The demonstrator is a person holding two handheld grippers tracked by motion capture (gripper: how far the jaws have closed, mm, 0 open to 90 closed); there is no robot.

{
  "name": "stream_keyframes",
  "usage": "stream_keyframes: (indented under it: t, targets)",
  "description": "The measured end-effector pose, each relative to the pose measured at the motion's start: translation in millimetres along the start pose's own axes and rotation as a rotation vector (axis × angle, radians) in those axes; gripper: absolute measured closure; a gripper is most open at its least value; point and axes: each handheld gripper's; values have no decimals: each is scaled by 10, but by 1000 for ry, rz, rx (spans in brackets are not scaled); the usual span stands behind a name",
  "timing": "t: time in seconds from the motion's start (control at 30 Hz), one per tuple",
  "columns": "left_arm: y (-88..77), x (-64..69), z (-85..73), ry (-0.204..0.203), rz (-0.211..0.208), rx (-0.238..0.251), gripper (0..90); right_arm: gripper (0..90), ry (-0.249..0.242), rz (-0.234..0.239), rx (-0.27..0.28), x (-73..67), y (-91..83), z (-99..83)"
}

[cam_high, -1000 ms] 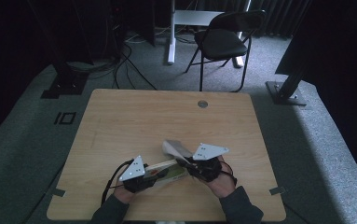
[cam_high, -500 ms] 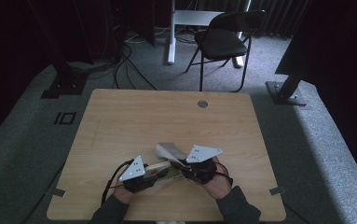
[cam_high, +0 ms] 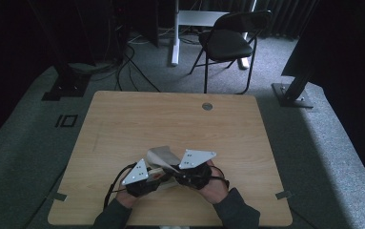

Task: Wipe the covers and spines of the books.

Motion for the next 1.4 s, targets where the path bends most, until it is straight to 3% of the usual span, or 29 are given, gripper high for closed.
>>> stream_keyframes:
  t: [0.8,1.4]
  targets:
    - [4,1,-1,6,4,2,780,851,-67,93,-8,-148,204,185]
    - [5,0,0,-1,2,2,780,851,-40,45,-12,-57,100,103]
Point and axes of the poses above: each handheld gripper's, and its own axes: y roughly forward along the jaws, z roughly out of its top, x roughly to its right, and after that the axes turned 14 degrees about z, right-handed
